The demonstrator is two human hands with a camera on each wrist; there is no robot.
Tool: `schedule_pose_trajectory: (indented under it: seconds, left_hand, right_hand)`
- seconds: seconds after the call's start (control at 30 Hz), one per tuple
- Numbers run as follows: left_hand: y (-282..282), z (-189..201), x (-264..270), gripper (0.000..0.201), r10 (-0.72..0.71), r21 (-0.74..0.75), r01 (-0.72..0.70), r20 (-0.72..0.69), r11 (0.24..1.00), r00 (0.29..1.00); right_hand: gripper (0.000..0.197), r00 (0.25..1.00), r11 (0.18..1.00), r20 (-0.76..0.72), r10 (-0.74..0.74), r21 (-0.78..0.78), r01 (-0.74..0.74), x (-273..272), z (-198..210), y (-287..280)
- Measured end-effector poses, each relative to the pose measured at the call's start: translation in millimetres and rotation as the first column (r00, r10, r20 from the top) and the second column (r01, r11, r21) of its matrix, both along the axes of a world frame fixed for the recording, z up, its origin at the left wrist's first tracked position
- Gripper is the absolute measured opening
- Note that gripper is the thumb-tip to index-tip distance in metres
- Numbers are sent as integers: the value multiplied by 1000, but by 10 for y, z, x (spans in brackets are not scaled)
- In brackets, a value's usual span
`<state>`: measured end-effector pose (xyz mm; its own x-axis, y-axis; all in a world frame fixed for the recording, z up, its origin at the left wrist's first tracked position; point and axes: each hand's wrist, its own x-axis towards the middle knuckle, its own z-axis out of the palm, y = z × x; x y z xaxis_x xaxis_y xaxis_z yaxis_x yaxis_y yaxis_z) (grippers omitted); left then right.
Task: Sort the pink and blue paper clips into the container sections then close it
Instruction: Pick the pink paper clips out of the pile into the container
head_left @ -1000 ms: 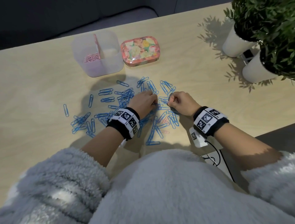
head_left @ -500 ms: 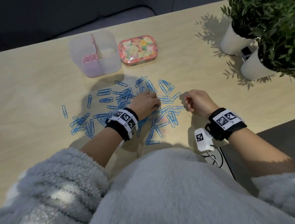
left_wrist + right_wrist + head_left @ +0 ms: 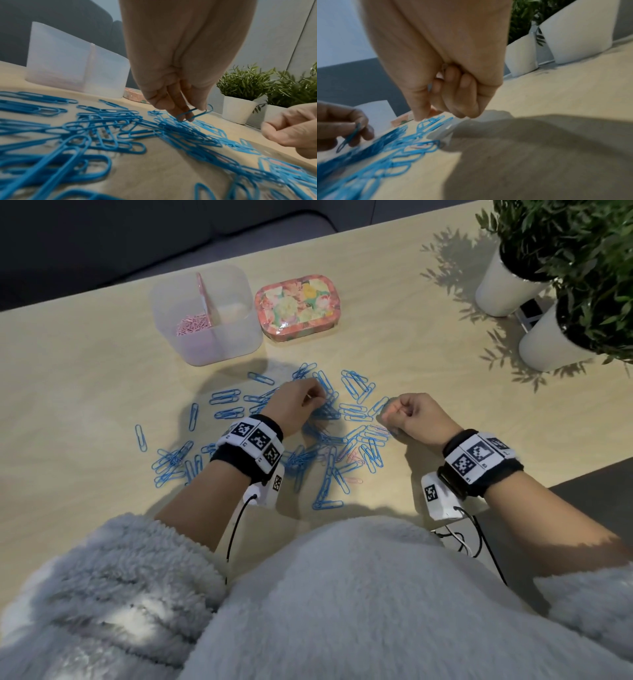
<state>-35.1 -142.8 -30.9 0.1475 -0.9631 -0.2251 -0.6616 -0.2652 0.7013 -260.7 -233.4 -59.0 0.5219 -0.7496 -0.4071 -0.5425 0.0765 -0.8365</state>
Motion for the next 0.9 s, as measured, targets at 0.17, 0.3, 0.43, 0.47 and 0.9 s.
schedule_pose_trajectory:
  seconds: [0.17, 0.3, 0.43, 0.47, 0.9]
  left_hand:
    - [-24, -79, 70, 16, 7, -28, -3, 126, 1000, 992]
    - [12, -94, 50, 19, -155, -97, 223, 459, 970, 875]
    - [55, -119, -67, 20, -395, 53, 417, 449, 907, 802]
    - [63, -129, -87, 21, -418, 84, 432, 467, 898, 779]
    - [155, 6, 8, 17, 30, 29, -27, -106, 999, 994]
  right_hand:
    - [28, 936, 961, -302, 181, -148, -234, 15, -102, 28]
    - [25, 993, 997, -85, 80, 25, -79, 40, 4, 61]
    - [23, 993, 981, 31, -110, 166, 103, 43, 166, 44]
    - [22, 990, 974, 31, -134, 189, 126, 43, 184, 32]
    - [10, 945, 907, 112, -307, 337, 254, -29, 120, 11]
